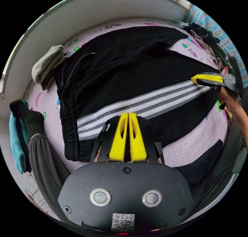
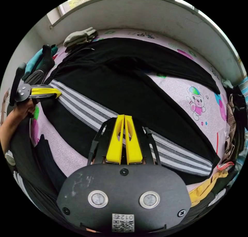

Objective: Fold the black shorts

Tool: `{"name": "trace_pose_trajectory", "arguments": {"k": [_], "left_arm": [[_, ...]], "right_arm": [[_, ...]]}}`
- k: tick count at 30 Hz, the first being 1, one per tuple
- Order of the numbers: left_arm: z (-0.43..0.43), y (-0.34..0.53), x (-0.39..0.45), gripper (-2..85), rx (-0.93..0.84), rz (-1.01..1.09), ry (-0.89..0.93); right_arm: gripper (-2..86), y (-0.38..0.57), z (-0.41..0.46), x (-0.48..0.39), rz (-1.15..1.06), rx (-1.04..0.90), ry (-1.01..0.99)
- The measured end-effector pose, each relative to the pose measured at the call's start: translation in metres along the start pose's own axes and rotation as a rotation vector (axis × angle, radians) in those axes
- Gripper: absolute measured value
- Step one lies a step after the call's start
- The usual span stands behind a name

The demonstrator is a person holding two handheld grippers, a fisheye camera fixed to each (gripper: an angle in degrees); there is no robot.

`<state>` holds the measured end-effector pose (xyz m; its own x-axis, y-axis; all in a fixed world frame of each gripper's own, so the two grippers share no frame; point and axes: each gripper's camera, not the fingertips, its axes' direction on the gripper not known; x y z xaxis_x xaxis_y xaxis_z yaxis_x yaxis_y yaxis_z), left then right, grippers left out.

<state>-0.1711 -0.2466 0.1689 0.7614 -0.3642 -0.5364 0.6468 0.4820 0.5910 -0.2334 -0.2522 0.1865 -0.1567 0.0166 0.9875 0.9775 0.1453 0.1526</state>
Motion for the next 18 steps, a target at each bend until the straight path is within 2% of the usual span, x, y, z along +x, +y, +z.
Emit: {"name": "trace_pose_trajectory", "arguments": {"k": [4,11,14,18], "left_arm": [[-0.002,0.006,-0.006,-0.1,-0.057,-0.022,0.017],[-0.012,0.027,-0.002,0.0,-0.058,-0.061,0.001],[-0.024,0.023,-0.005,0.0,-0.038,-0.058,-0.048],[-0.051,0.006,-0.058,0.6,0.06,-0.217,-0.105]], "right_arm": [[-0.8,0.008,0.021,-0.002,0.041,-0.034,-0.014],[-0.9,0.032,0.054,-0.001,0.027,-0.046,-0.07],[-0.8,0.036,0.07,0.003,0.063,-0.036,-0.088],[-0.8,0.037,0.088,0.005,0.058,-0.031,-0.082]]}}
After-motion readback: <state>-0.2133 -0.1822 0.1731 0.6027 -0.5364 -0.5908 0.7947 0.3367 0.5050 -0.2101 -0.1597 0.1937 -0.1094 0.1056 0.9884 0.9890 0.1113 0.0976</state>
